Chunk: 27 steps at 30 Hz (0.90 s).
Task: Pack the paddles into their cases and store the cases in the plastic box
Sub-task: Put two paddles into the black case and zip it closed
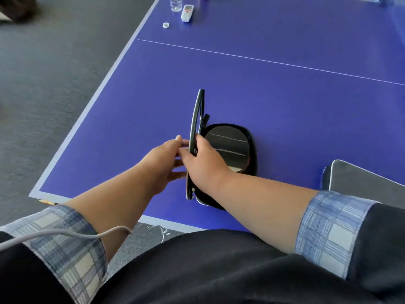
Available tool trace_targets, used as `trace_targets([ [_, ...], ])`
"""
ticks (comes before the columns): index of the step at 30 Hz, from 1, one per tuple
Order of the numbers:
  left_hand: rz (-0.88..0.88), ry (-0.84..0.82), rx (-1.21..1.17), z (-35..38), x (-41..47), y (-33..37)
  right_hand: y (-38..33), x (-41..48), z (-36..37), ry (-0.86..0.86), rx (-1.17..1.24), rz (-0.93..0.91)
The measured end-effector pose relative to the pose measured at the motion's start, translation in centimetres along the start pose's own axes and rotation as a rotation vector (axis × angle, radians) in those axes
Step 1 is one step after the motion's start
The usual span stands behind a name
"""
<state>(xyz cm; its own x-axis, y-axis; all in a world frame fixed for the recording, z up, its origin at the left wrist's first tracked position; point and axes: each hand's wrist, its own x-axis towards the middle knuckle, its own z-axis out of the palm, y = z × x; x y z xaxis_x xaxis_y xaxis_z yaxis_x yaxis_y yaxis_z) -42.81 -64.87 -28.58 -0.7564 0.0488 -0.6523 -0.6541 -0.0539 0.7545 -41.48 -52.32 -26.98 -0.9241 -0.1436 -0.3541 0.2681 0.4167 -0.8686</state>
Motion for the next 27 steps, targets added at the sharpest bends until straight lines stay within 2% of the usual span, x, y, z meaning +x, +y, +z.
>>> trace_targets([
  [4, 0.030, -0.044, 0.060, 1.9, 0.6, -0.9, 2.7, -1.3, -3.6, 0.193, -0.083, 0.090],
  [8, 0.048, 0.099, 0.230, 3.2, 2.1, -2.7, 6.3, -2.3, -7.1, 0.293, -0.099, 0.251],
  [11, 0.079, 0.161, 0.445, 3.8, 2.7, -4.7, 9.1, -2.5, -8.3, 0.300, -0.067, 0.334],
  [15, 0.273, 0.134, 0.981, 5.2, 3.4, -8.0, 12.1, -2.2, -8.9, 0.265, -0.017, 0.392],
  [17, 0.291, 0.102, 1.155, 6.3, 3.1, -8.9, 13.3, -2.0, -9.2, 0.270, -0.010, 0.408],
  [20, 0.275, 0.064, 1.341, 7.5, 2.9, -10.0, 14.8, -1.8, -9.6, 0.256, -0.087, 0.410],
  [24, 0.252, 0.066, 1.403, 8.7, 3.0, -10.0, 15.5, -1.8, -9.9, 0.235, -0.301, 0.422],
  [25, 0.250, 0.068, 1.409, 8.9, 3.1, -10.0, 15.4, -1.8, -9.8, 0.245, -0.424, 0.369],
  [27, 0.242, 0.063, 1.409, 9.2, 3.1, -10.1, 14.6, -1.4, -9.1, 0.228, -0.640, 0.111],
])
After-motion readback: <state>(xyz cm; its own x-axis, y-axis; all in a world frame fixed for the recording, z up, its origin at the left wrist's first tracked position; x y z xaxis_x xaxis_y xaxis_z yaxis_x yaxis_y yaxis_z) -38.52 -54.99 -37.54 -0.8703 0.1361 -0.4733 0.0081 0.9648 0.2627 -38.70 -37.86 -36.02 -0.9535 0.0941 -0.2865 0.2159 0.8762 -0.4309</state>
